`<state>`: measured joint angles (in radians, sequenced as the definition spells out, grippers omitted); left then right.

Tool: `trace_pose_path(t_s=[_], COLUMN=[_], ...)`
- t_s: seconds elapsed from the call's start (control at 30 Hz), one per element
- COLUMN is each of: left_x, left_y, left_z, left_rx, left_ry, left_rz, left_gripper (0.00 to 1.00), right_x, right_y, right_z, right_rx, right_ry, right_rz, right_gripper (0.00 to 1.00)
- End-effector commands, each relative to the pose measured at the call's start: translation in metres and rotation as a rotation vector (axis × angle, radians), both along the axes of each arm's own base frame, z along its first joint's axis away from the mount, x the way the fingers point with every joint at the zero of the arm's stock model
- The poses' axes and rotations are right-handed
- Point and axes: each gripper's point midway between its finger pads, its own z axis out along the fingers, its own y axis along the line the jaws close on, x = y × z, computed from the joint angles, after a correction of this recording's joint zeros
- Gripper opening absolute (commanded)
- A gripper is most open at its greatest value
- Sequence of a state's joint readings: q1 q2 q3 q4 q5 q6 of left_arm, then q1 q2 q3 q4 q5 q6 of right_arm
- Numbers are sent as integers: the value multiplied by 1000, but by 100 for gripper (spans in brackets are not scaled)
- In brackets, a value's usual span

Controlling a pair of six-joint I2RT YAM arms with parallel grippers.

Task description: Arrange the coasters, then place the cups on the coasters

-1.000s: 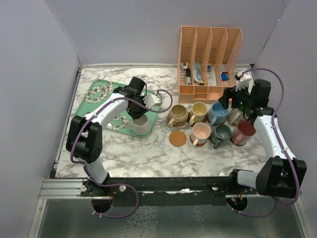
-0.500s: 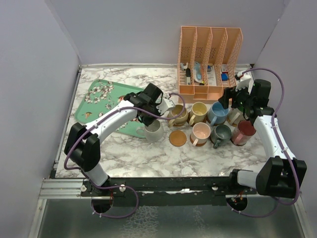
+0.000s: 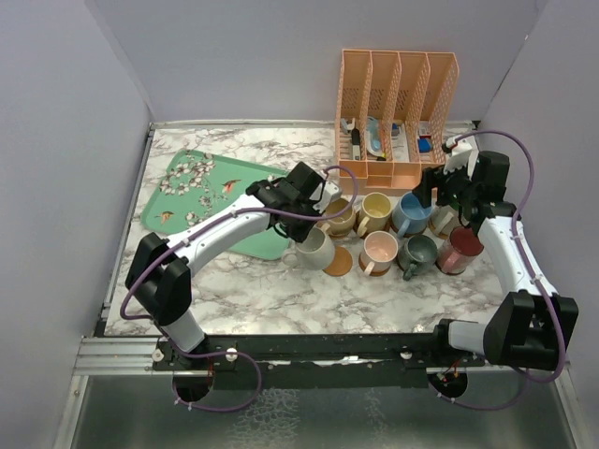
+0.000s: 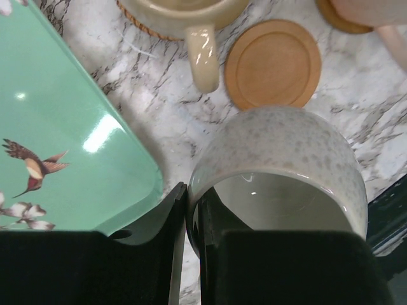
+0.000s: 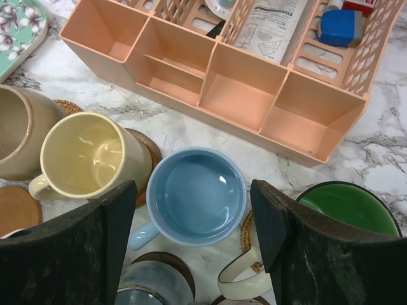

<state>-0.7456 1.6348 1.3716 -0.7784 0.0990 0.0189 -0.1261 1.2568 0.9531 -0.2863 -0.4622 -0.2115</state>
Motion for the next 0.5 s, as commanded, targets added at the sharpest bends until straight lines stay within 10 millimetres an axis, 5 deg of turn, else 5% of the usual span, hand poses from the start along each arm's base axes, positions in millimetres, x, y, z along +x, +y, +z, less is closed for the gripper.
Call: trace_pose_path(t_s=[0.0, 0.2, 0.47], left_x=[6, -3, -7], left_y=[-38, -62, -95], left_z=[27, 3, -3], left_rx=[-126, -17, 5], left_ry=[-28, -86, -101], left_rz=[135, 199, 225], left_gripper=[0, 0, 0], right_x=[3, 4, 2], right_y=[-8, -12, -17], right_z=[-5, -6, -4], right_rx=[-16, -13, -2], right_ry=[-4, -2, -6], right_rz=[-18, -29, -36], right_gripper=[73, 73, 73])
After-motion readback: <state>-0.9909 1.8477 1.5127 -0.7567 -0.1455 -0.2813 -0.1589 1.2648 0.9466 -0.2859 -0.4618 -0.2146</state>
